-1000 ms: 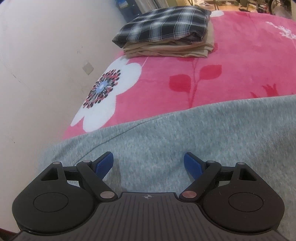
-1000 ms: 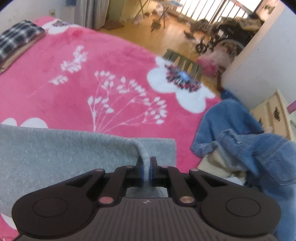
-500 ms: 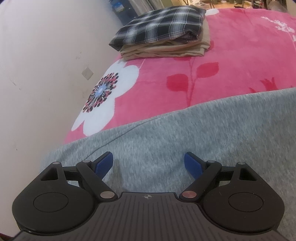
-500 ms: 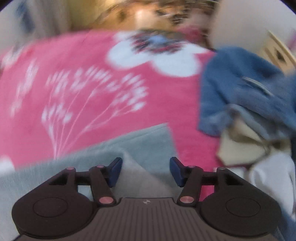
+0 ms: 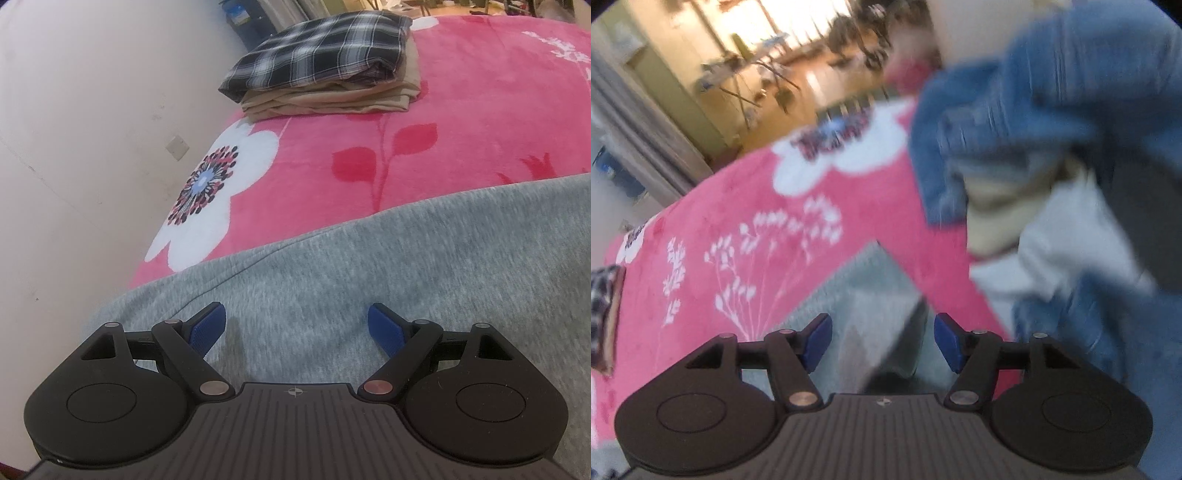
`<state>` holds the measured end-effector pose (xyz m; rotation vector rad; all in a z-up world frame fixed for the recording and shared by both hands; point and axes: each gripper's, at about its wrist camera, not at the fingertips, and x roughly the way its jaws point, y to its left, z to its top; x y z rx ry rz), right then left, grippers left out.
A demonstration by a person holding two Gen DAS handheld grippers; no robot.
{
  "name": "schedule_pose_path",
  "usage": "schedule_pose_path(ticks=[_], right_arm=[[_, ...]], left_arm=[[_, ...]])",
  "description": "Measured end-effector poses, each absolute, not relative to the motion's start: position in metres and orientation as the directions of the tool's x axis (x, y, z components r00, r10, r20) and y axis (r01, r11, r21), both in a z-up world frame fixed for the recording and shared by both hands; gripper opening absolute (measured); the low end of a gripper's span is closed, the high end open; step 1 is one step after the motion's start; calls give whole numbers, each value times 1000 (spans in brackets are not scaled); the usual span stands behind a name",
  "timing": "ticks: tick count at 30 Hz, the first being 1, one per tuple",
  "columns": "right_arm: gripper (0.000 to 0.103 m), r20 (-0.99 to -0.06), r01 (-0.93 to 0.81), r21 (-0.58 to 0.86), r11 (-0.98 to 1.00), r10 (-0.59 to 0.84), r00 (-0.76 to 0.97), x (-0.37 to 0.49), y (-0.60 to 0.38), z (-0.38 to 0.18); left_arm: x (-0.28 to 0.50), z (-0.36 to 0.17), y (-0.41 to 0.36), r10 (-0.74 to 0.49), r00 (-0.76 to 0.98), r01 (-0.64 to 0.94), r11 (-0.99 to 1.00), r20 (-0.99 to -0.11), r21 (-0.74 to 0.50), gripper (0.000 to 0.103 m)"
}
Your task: Fold clothes
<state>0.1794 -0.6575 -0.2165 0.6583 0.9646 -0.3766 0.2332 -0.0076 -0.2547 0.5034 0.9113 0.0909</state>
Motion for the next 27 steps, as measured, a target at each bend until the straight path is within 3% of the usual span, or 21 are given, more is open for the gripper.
schedule_pose_path(ticks=[1, 3, 4, 5, 8, 11, 18, 22, 24, 25, 27], right_arm=[[64, -854, 590, 374, 716, 17, 521, 182, -662, -224], [52, -853, 619, 426, 660, 64, 518, 186, -670, -238], [22, -841, 609, 443, 658, 68, 537, 188, -669, -239], [10, -814, 562, 440, 701, 46, 579, 187, -660, -231], [9, -685, 333, 295, 896, -44, 727, 177, -616, -190], [9, -654, 261, 78, 962, -149, 742, 176, -592, -182], [9, -653, 261, -16, 965, -208, 728, 201, -606, -206], [10, -737, 308, -60, 950, -250, 628, 221, -622, -242], [24, -800, 396, -107, 912, -315, 511, 229, -637, -260], [41, -798, 434, -104, 895, -336, 501, 226, -644, -258], [43, -779, 499, -56, 865, -351, 519, 211, -655, -241]], left_arm=[[233, -254, -8, 285, 616, 135, 880, -734, 455, 86], [234, -254, -8, 285, 612, 136, 881, -738, 453, 86], [234, -254, -7, 283, 611, 138, 882, -739, 452, 86], [234, -254, -7, 282, 611, 140, 881, -740, 451, 86], [233, -255, -6, 278, 618, 145, 879, -735, 454, 86], [231, -256, -8, 282, 628, 143, 874, -725, 464, 86], [228, -258, -11, 288, 649, 163, 851, -704, 499, 87], [227, -260, -11, 287, 652, 168, 848, -702, 503, 87], [228, -260, -11, 286, 652, 173, 846, -702, 505, 88], [228, -260, -11, 285, 652, 176, 845, -703, 506, 88], [229, -260, -10, 283, 650, 178, 846, -706, 503, 89]])
